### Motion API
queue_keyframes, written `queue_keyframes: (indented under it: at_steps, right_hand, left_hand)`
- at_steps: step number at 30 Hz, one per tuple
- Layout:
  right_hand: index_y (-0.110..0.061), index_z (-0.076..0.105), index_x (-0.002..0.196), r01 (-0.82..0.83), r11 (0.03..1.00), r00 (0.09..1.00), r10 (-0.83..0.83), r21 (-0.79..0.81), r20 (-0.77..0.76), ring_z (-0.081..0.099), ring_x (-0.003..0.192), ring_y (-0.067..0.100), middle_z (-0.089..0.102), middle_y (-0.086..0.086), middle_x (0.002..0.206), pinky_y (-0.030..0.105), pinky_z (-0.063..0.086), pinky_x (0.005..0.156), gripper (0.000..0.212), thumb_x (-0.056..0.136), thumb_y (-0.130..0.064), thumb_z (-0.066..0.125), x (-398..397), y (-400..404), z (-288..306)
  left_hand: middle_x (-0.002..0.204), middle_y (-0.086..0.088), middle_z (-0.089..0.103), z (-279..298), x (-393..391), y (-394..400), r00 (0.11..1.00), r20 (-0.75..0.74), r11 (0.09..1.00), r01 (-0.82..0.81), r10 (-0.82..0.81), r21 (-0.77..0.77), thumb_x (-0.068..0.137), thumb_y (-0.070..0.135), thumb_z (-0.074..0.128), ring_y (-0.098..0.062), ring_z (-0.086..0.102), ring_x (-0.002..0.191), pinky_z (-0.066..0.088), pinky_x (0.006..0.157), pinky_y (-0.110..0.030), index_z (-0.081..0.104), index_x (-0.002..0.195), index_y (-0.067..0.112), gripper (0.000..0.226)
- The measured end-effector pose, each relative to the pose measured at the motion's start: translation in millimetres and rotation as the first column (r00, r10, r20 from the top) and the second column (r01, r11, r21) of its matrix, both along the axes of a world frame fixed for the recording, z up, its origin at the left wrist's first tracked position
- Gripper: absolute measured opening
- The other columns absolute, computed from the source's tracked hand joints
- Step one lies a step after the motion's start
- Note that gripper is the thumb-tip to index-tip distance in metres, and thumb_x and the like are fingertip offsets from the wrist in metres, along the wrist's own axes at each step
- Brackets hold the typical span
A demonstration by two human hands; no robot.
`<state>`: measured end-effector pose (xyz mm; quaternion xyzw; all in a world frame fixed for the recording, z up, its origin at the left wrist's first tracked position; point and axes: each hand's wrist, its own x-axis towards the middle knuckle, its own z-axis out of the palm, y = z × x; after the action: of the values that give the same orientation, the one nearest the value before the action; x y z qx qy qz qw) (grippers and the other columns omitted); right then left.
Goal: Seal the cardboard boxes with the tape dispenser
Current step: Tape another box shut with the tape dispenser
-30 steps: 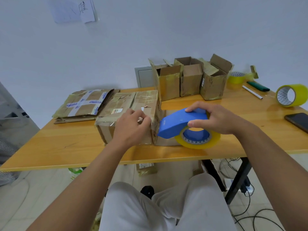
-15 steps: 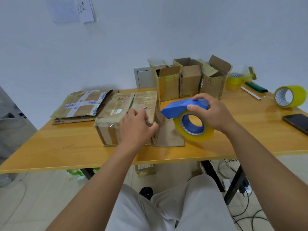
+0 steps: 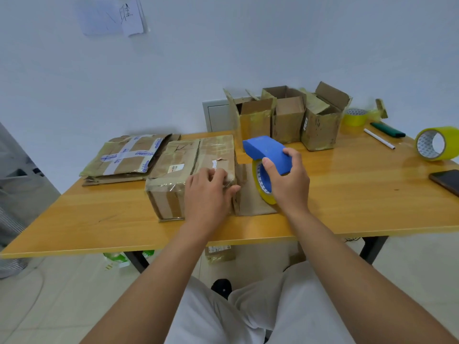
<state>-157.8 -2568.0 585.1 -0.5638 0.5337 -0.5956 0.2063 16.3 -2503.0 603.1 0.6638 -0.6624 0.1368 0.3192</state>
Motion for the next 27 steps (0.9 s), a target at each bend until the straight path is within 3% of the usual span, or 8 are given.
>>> queue_keyframes:
  at_steps: [7,12,19,27]
  right_hand:
    - [-0.031,0.044,0.13,0.044,0.999,0.994,-0.042,0.023,-0.101,0.047,0.08,0.001,0.048,-0.004,0.112,0.011,0.029,0.058,0.052,0.089,-0.056,0.064,6.3,-1.4,-5.7]
    - [-0.028,0.042,0.129,0.038,0.999,0.989,-0.033,0.036,-0.143,0.047,0.086,0.013,0.049,-0.001,0.112,0.013,0.029,0.056,0.052,0.091,-0.057,0.061,3.5,-4.2,-3.3]
    - [-0.029,0.045,0.13,0.036,0.999,0.995,-0.036,-0.006,-0.088,0.048,0.088,0.012,0.051,-0.003,0.114,0.01,0.03,0.058,0.053,0.089,-0.057,0.064,18.1,-1.3,-2.9]
    - [-0.028,0.043,0.129,0.039,0.999,0.987,-0.037,0.01,-0.153,0.048,0.084,0.017,0.055,0.009,0.115,0.016,0.033,0.055,0.05,0.091,-0.056,0.061,23.0,3.0,-8.8]
  left_hand:
    - [0.107,-0.004,0.061,3.0,1.2,-3.7,0.999,-0.011,0.999,0.035,-0.034,0.009,0.087,0.048,0.068,-0.027,0.057,0.099,0.041,0.092,-0.039,0.066,0.106,0.021,0.033]
    - [0.113,0.0,0.062,7.7,11.2,-3.4,0.998,0.024,0.998,0.059,-0.06,0.036,0.094,0.041,0.062,-0.023,0.058,0.102,0.035,0.088,-0.034,0.067,0.12,0.026,0.03]
    - [0.109,0.002,0.061,5.9,11.5,-4.0,0.996,-0.011,0.996,0.09,-0.09,0.02,0.093,0.035,0.064,-0.021,0.058,0.1,0.034,0.09,-0.032,0.068,0.116,0.026,0.026]
    - [0.112,0.005,0.058,9.3,8.8,-0.7,0.996,-0.031,0.994,0.085,-0.083,0.064,0.093,0.041,0.056,-0.016,0.055,0.105,0.03,0.095,-0.03,0.065,0.121,0.029,0.031]
